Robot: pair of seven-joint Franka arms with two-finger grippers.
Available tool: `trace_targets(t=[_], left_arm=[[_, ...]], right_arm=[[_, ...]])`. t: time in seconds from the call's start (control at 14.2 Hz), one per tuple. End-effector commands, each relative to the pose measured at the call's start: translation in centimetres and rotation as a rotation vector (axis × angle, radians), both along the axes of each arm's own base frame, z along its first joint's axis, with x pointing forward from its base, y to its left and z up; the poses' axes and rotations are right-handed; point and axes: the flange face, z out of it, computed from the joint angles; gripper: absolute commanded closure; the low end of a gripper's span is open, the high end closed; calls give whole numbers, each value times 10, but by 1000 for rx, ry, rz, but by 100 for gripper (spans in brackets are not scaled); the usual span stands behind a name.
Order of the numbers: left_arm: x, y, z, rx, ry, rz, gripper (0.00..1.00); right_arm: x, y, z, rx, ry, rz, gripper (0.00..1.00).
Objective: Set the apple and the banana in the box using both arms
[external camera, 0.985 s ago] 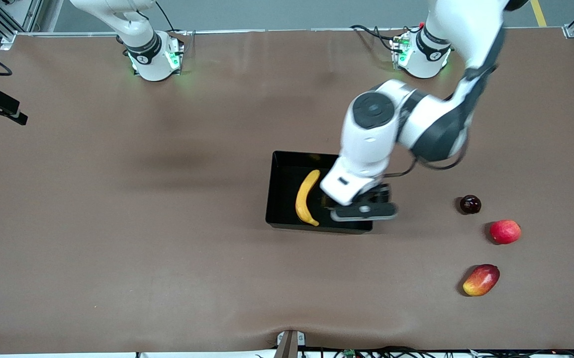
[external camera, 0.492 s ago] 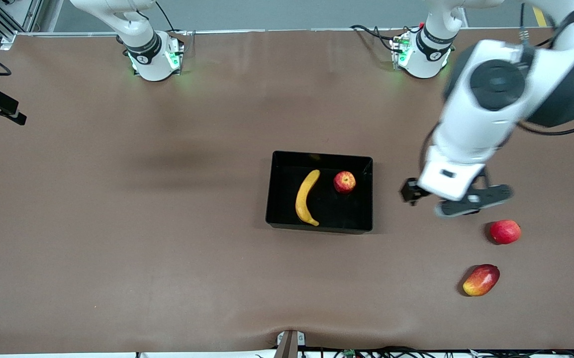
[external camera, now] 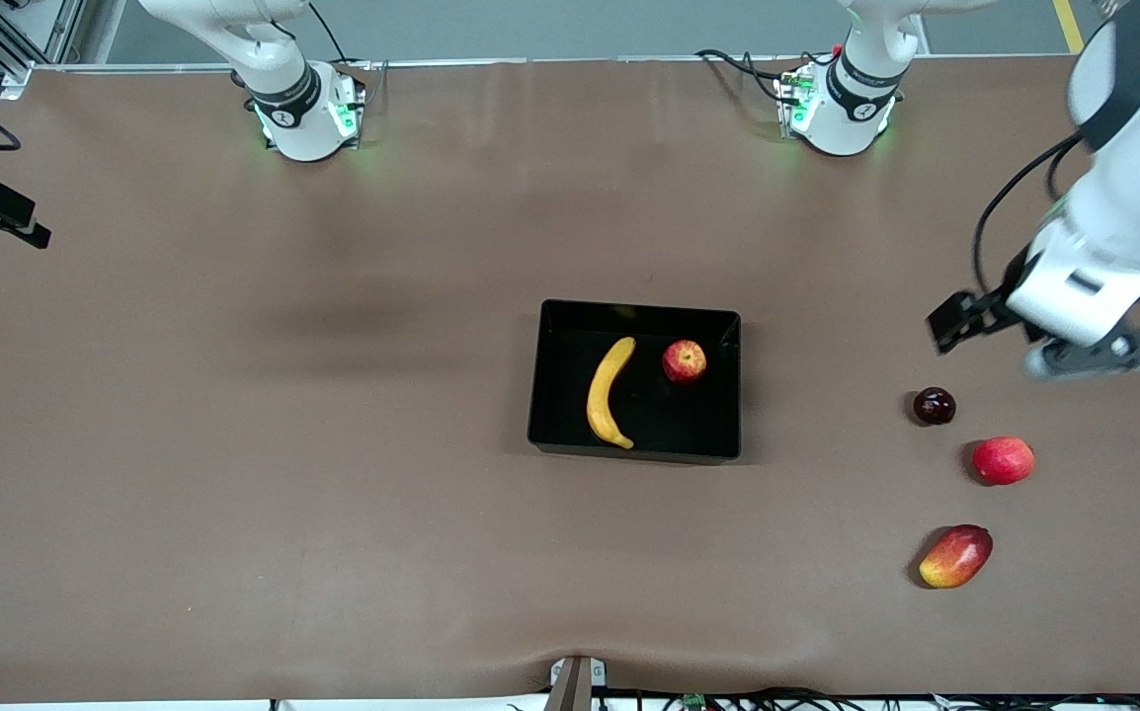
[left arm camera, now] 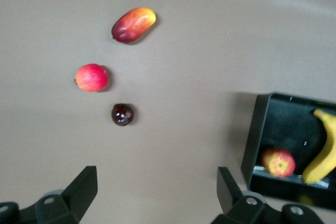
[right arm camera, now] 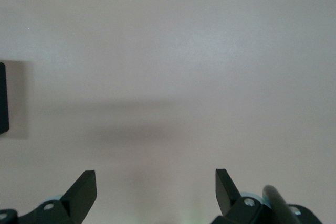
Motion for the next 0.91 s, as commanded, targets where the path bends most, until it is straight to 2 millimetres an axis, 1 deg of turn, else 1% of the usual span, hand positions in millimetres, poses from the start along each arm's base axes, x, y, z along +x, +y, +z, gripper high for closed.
trace_targets(t=[0.0, 0.14, 0.21, 0.56, 0.63, 0.7, 0.84], left_arm=[[-49, 8, 16, -3, -2, -45, 0], [-57, 13, 13, 1, 14, -39, 0], [-62, 15, 17, 5, 32, -35, 0], [-62, 19, 31, -18, 19, -108, 0], [-61, 30, 34, -60, 18, -81, 0], [-59, 36, 35, -67, 16, -69, 0], [-59, 33, 36, -69, 13, -72, 0]], right_arm=[[-6, -4, 7, -42, -4, 10, 0], [-6, -4, 6, -42, -4, 10, 0], [-6, -4, 6, -42, -3, 8, 0], [-6, -4, 6, -33, -4, 6, 0], [-6, -4, 6, -31, -4, 6, 0], [-6, -4, 6, -31, -3, 6, 0], [-6, -4, 6, -31, -4, 6, 0]])
